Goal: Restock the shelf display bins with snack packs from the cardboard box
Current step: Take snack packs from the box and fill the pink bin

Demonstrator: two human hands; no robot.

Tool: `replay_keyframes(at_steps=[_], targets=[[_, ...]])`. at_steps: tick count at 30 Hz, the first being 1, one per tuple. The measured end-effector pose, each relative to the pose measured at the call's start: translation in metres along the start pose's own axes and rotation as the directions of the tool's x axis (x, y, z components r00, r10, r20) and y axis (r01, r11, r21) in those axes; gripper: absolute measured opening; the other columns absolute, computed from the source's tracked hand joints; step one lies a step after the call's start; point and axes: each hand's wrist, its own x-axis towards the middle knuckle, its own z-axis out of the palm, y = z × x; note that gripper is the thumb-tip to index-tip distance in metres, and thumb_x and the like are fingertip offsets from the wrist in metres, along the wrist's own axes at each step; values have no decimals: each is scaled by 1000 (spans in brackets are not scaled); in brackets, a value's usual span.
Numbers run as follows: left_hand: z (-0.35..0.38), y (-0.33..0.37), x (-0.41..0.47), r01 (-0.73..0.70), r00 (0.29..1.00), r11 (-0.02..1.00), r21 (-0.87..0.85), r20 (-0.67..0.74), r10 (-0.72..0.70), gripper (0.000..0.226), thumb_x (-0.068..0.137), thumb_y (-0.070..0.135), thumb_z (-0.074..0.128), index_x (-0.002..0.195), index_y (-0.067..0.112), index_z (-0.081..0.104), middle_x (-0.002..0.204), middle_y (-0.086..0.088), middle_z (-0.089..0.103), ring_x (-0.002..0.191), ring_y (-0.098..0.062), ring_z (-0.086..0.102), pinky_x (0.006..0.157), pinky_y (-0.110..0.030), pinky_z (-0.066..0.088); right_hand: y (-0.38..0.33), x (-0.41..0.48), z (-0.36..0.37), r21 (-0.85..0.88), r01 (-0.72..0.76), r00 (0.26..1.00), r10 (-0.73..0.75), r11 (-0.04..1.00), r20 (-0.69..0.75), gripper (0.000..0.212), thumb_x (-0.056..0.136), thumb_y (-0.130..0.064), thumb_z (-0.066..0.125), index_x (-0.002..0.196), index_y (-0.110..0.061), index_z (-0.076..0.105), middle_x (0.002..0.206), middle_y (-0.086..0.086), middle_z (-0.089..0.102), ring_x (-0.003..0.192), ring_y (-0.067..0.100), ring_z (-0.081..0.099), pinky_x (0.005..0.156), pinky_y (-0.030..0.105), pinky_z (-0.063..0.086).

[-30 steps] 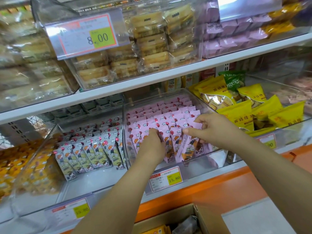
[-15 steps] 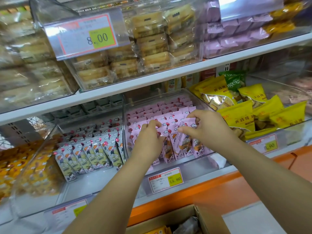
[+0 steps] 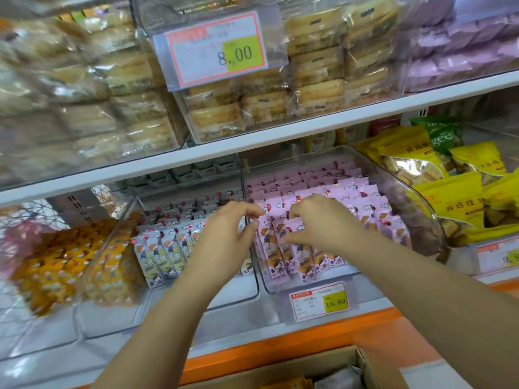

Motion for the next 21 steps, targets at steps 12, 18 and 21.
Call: replay_keyframes(at_steps=[12,18,21], targets=[[10,11,3,-113,994,993,-22,0,113,21,95,14,55,110,26,64,107,16,52,104,-7,52,82,-12,31,26,-34,-36,81,-94,968,110,992,-223,39,82,-49,66,113,-26,60,96,-8,54,81,12,50,67,27,37],[46,66,12,-224,965,968,-113,111,236,20,94,13,55,110,21,65,103,9,59,92,-2,51,81,-15,39,80,-85,-53,309,-176,906,277,934,-320,10,82,-26,71,88,-25,64,72,-11,59,70,7,52,61,26,38],[73,88,18,-108,939,968,-227,297,174,21,93,9,55,111,18,64,95,9,58,82,-6,54,71,-8,41,98,-103,-49,343,-171,888,296,924,-352,8,81,-19,71,83,-23,65,71,-9,60,61,-4,52,52,10,30]])
